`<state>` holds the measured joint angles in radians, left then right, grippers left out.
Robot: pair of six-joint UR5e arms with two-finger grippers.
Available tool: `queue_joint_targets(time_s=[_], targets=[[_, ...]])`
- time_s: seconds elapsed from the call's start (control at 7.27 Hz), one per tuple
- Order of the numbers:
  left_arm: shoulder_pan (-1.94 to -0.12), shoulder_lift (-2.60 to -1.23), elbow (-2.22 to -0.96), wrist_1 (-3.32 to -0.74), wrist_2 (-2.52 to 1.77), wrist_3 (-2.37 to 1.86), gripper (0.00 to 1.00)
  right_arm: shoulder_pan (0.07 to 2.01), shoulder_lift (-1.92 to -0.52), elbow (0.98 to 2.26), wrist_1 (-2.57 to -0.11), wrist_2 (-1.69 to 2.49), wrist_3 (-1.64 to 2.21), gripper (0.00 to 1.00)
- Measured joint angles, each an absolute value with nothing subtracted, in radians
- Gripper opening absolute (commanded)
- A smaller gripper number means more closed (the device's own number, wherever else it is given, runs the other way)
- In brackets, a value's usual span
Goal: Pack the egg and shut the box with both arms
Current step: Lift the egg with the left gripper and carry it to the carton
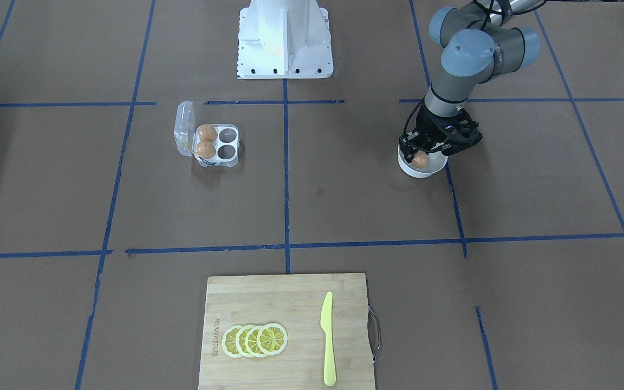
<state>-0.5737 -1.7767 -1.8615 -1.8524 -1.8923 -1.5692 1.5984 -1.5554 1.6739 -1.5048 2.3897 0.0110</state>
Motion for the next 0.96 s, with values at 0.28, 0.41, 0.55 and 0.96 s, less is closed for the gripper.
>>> queue_joint_targets(time_s=[0.28, 0.41, 0.55, 0.96], targets=[[-0.578, -1.757, -1.901, -1.851, -1.893, -1.569, 0.0, 1.598, -1.555, 1.675, -1.505, 2.39, 0.012, 1.0], [-0.58, -1.743, -1.931, -1.845, -1.893, -1.569, 0.0, 1.598, -1.555, 1.675, -1.505, 2.39, 0.012, 1.0], [-0.584, -1.738, -1.96, -1.829, -1.894, -1.569, 0.0, 1.598, -1.555, 1.675, -1.505, 2.39, 0.012, 1.0], [-0.596, -1.843, -1.963, -1.793, -1.894, -1.574, 0.0, 1.598, -1.555, 1.678, -1.505, 2.39, 0.012, 1.0]])
